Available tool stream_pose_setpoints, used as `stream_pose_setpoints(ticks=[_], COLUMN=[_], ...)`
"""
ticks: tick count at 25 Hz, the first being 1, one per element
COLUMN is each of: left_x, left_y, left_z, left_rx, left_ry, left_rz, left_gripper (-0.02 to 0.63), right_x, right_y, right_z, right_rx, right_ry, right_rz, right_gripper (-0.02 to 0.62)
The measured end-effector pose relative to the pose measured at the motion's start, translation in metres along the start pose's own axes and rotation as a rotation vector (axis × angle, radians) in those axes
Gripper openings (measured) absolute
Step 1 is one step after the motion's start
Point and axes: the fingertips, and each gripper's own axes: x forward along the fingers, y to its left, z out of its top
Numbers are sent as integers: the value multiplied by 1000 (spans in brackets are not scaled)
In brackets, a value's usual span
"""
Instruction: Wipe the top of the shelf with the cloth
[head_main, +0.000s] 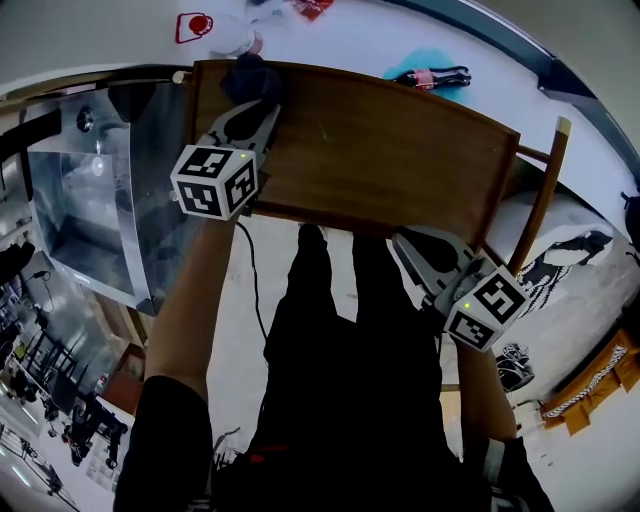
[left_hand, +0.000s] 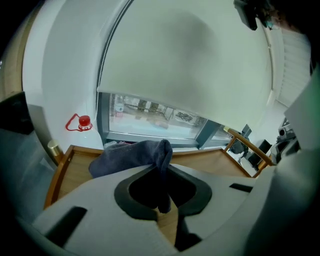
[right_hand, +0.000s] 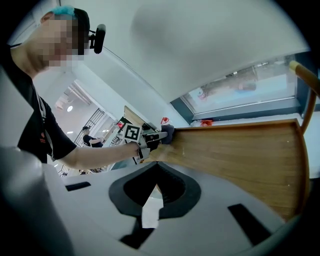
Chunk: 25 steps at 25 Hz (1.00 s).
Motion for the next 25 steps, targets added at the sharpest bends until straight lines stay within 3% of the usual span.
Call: stream_pose_setpoints(ticks=[25], left_x=[82], left_y=[-142], left_z=[-7], left_rx=[92], left_ry=[85], left_rz=[-193], left_gripper=[52], right_x=[-67], right_y=[-23], right_z=[-18], right_rx=[57], right_ry=[-95], right_rz=[-21], right_gripper=[5])
